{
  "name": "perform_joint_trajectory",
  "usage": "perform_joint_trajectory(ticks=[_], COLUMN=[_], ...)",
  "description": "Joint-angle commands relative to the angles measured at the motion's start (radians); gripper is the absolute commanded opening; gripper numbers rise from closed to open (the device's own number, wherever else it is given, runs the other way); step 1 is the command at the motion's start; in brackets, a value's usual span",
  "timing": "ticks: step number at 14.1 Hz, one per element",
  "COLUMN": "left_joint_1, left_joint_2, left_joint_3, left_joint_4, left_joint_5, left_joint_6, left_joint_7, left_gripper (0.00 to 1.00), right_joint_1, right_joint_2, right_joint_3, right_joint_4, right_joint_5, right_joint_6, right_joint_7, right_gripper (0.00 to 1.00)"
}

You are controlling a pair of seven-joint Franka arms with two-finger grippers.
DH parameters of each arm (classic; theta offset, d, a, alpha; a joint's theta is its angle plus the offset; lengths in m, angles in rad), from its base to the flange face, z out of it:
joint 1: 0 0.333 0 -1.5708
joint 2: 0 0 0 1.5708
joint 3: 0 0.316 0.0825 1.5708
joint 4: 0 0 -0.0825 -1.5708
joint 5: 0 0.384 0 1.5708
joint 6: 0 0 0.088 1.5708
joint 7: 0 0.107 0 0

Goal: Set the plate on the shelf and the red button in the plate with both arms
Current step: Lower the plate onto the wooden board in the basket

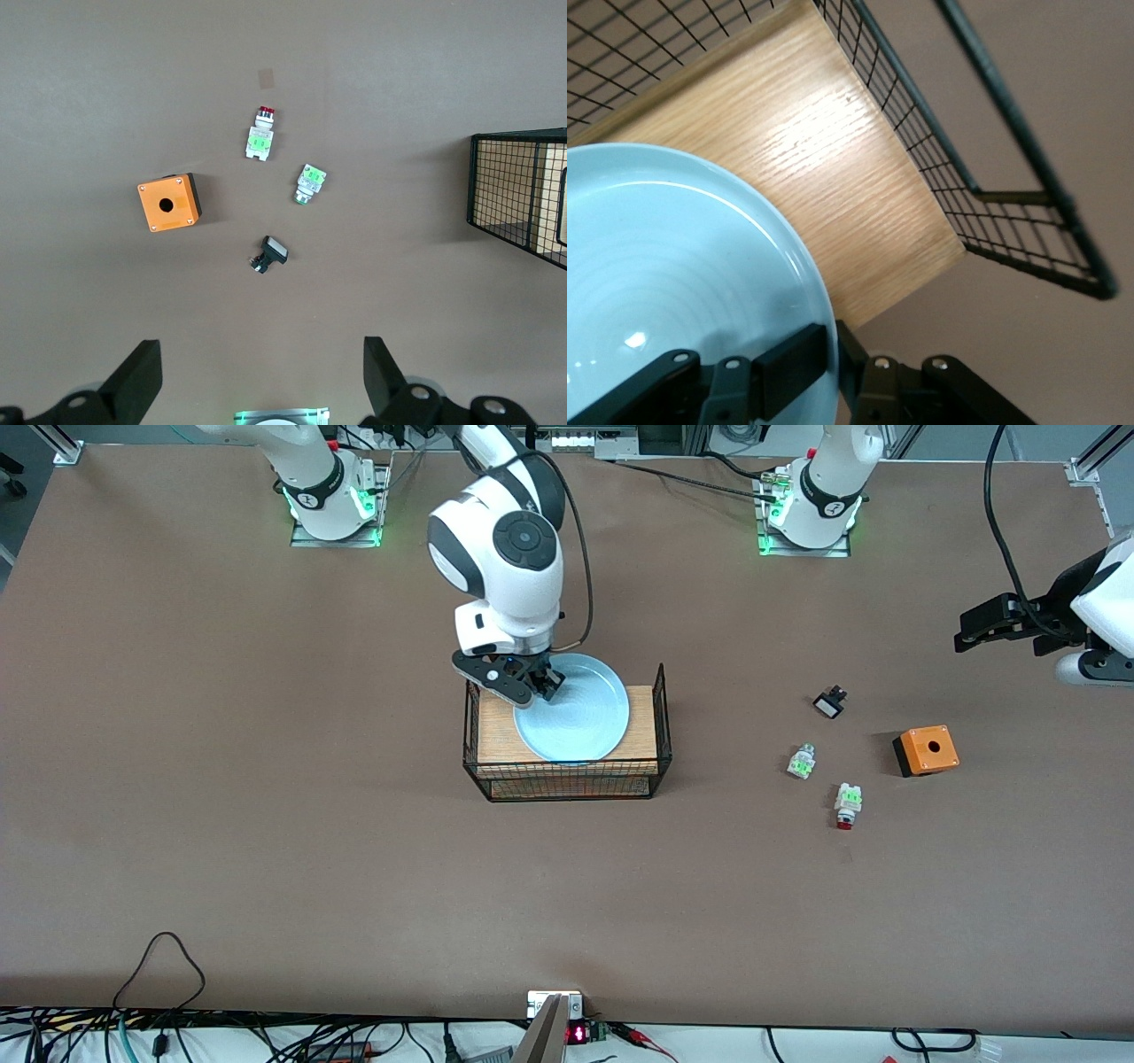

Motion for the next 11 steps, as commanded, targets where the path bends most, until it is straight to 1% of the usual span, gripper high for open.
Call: perform_joint_trajectory(ticks=[1, 4, 5, 10, 11], left_joint_1=[-0.004, -0.006, -0.004, -0.006, -0.006], left_joint_2=[-0.003, -0.003, -0.003, -0.003, -0.003], left_joint_3=[-0.004, -0.004, -0.004, -0.004, -0.004], left_joint_4=[0.000, 0.000, 0.000, -0.001, -0.001], left_joint_5=[0.021, 0.021, 0.021, 0.021, 0.021], left_joint_6=[-0.003, -0.003, -0.003, -0.006, -0.006], left_joint_7=[-0.010, -0.010, -0.010, -0.010, -0.010], left_gripper=[1.00, 1.00, 1.00, 1.00, 1.00], right_joint_1=[0.019, 0.022, 0.021, 0.019, 0.019], right_joint_2=[0.009, 0.009, 0.008, 0.003, 0.003], right_joint_3=[-0.025, -0.026, -0.026, -0.037, -0.040], right_joint_4=[-0.001, 0.005, 0.019, 0.050, 0.050], right_joint_5=[-0.031, -0.045, -0.045, -0.040, -0.040], right_joint_6=[0.013, 0.013, 0.012, 0.001, 0.004], right_joint_7=[0.029, 0.038, 0.034, 0.029, 0.029], right_gripper=[0.00, 0.00, 0.02, 0.14, 0.18])
